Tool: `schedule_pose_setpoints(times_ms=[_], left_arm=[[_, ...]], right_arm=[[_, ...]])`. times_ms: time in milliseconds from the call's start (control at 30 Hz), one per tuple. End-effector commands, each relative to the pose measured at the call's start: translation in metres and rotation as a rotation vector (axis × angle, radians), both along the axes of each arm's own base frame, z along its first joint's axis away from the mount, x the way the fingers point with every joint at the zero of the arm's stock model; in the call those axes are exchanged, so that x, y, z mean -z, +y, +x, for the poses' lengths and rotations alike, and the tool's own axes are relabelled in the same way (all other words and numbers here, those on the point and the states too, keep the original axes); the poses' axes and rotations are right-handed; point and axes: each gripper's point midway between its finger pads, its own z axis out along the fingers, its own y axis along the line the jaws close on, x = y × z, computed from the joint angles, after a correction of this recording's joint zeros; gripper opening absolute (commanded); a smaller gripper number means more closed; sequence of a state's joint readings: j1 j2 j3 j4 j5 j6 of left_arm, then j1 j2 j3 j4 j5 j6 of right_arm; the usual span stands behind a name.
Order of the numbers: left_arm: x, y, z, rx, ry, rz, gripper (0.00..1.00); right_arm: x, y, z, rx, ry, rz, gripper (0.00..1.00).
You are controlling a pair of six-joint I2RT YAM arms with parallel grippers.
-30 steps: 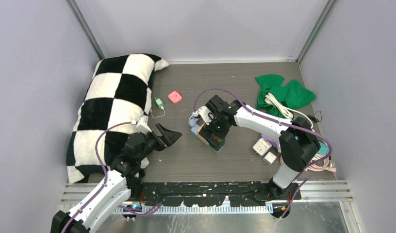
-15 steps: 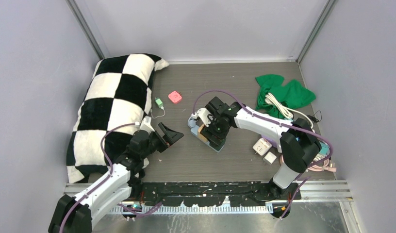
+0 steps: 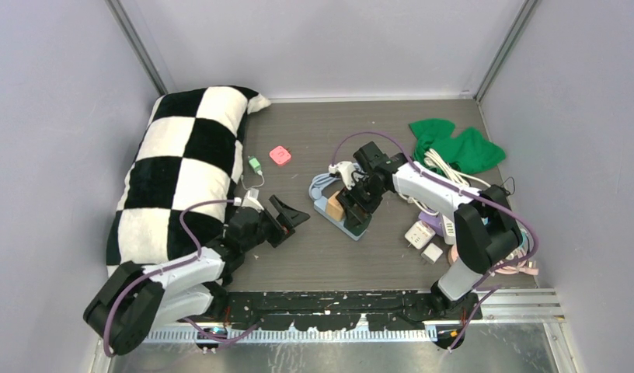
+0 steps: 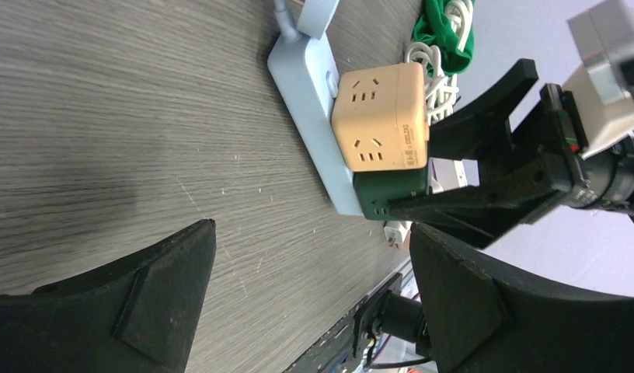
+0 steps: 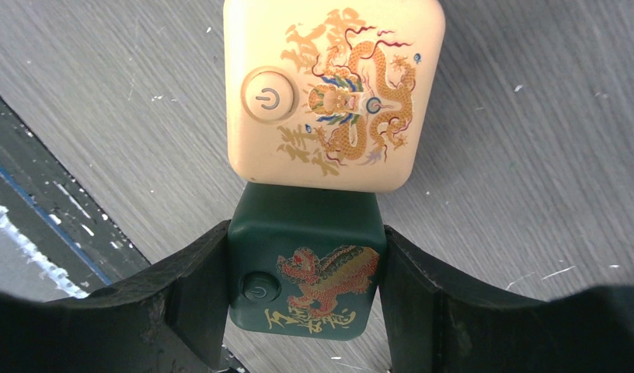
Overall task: Pull the plug off the socket
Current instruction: Remove the plug from the socket.
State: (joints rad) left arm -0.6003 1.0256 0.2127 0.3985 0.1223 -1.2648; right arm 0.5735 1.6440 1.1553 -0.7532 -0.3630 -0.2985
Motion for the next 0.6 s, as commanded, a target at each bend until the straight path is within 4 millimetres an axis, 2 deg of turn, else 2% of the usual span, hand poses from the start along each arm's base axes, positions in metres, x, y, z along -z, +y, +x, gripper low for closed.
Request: schedule_pose_setpoints(times_ms=[0,133,333,567], left_arm=[[-0.034,-0.023,0.024,-0.096,-0.043,-0.142,0.95],[-0.019,-0.025,0.031,-0.171,-0.006,-0.13,0.94],[-0.011,-0.032,0.045,-0.218,0.011,-0.113,0.86],[0.003,-0.06,0.054,-0.191,0.059,-0.163,0.78]], right_arm=[[-0.027,0.009,-0.005,0.008,0.004,0.135,0.01],[-0.031,0.011,-0.014,-0.004,0.036,0.192,0.01],[-0.03,0.013,-0.018,-0.007,0.037,0.213,0.01],[-0.032,0.018,-0.018,0.001,0.059,0.239,0.01]])
